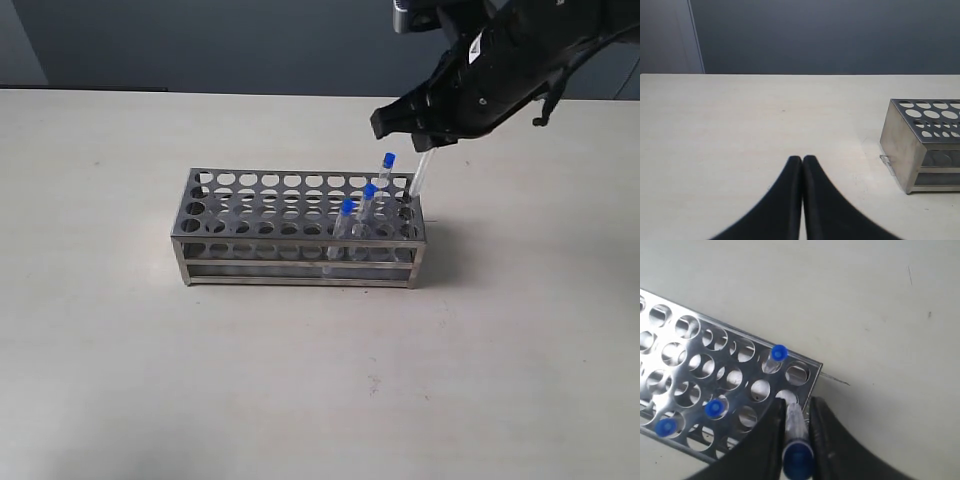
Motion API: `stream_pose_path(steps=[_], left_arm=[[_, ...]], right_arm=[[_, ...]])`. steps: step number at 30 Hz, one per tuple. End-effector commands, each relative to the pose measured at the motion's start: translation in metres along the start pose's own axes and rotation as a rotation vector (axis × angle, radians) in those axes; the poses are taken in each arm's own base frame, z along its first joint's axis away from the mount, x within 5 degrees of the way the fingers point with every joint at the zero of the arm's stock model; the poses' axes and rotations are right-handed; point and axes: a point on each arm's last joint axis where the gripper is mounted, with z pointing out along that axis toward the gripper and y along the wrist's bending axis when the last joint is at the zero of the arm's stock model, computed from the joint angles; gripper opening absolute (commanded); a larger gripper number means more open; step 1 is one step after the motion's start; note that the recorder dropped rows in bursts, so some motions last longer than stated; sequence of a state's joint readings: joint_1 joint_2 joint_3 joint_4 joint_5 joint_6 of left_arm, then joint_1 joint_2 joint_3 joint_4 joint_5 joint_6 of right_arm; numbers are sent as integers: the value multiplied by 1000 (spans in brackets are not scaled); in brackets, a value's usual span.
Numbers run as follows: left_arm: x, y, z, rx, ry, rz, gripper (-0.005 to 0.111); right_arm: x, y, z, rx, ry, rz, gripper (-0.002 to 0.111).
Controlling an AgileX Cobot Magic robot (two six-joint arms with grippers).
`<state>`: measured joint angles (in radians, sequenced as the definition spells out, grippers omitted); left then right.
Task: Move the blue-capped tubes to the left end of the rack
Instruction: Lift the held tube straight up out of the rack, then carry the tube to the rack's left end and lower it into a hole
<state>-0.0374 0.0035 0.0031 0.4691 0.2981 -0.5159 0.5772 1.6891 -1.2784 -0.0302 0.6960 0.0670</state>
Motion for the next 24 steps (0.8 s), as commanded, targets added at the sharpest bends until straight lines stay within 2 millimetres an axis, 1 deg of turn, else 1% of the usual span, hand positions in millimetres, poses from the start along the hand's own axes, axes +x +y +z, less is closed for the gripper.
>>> stream_pose_path(steps=[1,5,6,10,13,17,19,22,24], left_arm=[[-2,-1,-1,9,-12,1,1],[-2,-1,-1,10,-12,-2,1],[-2,-1,-1,10,-12,-2,1],[-2,-1,-1,10,-12,-2,1],[-2,-1,-1,10,-12,-2,1],[-2,-1,-1,10,-12,-2,1],[-2,-1,-1,10,-12,-2,1],[-2,-1,-1,10,-12,-2,1],[-2,-1,-1,10,-12,-2,1]], right_arm=[[-2,4,-21,-30,-43,-1,0],[-11,25,-33,-63,-97,-89,0],[-16,35,-35,-78,-114,-137,0],[-38,66,-33,-118,-162,-249,0],[-57,90,-23,-141,-157,-331,0],[-78,119,-1,-162,-147,-449,0],[-88,132,10,-177,-151,-480,0],[-99,148,23,-221,-137,-485,0],[-100,161,34,-247,-119,-507,0]])
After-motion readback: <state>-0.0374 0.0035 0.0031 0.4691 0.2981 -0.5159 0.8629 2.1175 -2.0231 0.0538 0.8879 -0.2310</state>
